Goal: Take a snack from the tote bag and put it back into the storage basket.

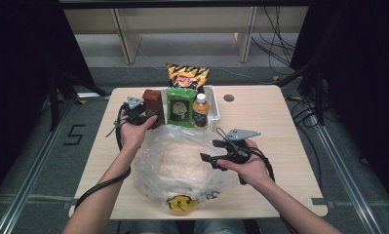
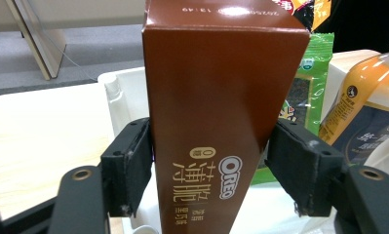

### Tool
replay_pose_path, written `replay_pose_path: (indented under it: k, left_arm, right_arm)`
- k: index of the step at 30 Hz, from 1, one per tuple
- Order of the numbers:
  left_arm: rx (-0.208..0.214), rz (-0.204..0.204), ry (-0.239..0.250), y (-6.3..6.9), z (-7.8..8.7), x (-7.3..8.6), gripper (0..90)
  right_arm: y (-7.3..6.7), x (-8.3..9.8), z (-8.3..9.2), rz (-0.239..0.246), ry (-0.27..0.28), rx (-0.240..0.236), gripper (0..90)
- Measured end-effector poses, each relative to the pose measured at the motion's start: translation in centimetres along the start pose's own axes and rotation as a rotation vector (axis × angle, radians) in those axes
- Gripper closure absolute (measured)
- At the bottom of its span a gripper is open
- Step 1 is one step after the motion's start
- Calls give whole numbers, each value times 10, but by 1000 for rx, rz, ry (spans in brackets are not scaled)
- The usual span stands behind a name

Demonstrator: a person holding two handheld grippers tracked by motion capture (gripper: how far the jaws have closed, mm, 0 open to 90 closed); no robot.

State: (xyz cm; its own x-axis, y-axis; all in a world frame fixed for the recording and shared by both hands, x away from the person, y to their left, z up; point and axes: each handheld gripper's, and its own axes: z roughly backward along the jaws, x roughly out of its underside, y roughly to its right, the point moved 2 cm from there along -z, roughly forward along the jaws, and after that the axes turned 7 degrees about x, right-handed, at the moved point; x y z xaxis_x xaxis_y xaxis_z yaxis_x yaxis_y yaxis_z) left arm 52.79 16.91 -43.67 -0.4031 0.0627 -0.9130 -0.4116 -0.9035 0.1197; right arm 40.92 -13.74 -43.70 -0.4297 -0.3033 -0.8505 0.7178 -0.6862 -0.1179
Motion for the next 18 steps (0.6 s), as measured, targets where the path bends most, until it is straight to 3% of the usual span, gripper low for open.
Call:
replay_pose_path:
  k: [2, 11, 18]
  left_arm:
    - [-8, 0, 5, 1, 0, 0, 348]
    - [-49, 3, 9, 4, -1, 0, 361]
    - [-74, 7, 16, 8, -3, 0, 363]
  right_arm:
    - [1, 0, 0, 17, 5, 11, 279]
    - [-1, 0, 0, -8, 3, 8, 279]
    - [0, 0, 0, 10, 0, 7, 279]
